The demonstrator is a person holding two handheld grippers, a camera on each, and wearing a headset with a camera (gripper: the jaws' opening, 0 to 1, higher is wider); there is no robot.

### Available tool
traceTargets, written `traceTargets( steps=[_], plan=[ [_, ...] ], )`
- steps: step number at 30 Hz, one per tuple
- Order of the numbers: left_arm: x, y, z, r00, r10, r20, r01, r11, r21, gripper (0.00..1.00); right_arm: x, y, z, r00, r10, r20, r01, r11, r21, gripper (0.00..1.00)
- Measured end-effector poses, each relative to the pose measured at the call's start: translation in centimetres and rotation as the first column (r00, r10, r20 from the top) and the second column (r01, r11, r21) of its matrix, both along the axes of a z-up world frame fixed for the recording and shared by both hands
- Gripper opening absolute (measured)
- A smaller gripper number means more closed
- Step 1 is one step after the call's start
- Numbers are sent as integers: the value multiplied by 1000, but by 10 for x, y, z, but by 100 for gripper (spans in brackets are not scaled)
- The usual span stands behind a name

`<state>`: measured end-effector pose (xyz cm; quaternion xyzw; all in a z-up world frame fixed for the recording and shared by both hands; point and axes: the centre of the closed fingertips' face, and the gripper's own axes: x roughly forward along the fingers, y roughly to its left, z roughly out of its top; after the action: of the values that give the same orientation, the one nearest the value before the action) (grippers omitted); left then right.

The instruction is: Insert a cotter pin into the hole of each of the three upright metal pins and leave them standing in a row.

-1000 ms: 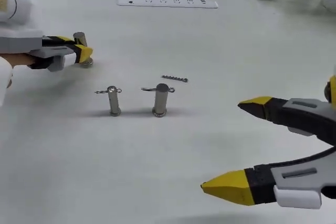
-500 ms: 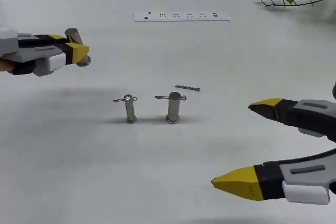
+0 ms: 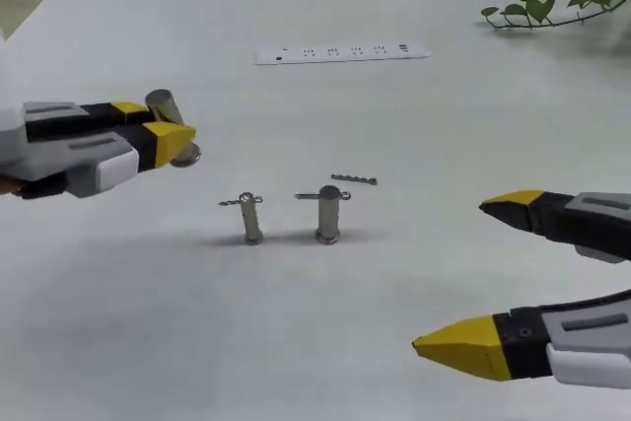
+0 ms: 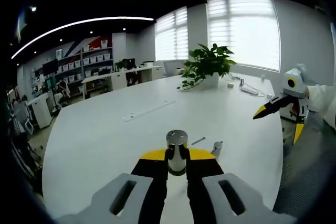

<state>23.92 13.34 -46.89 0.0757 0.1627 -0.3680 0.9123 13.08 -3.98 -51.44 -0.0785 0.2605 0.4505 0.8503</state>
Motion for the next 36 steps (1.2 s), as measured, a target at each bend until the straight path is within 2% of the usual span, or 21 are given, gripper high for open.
traceTargets(
  steps=[7,16,23,30,36],
  plan=[
    [-25,-29,-9,996,-93,-16,94,995,20,9,-4,-4,0,1000,-16,6,16,1000,1,91],
    [-48,-54,-34,984,-157,-78,159,987,20,9,-7,-5,-2,1000,-26,-6,26,1000,16,90],
    [-57,-65,-58,976,-167,-142,172,985,21,9,-6,-6,-6,1000,-20,-4,20,1000,6,90],
    [-62,-70,-74,970,-170,-172,180,983,44,9,-6,-7,-8,999,-29,-21,29,999,14,91],
    [-63,-73,-84,965,-165,-202,177,983,40,9,-8,-7,-10,999,-28,-36,29,999,17,93]
  ],
)
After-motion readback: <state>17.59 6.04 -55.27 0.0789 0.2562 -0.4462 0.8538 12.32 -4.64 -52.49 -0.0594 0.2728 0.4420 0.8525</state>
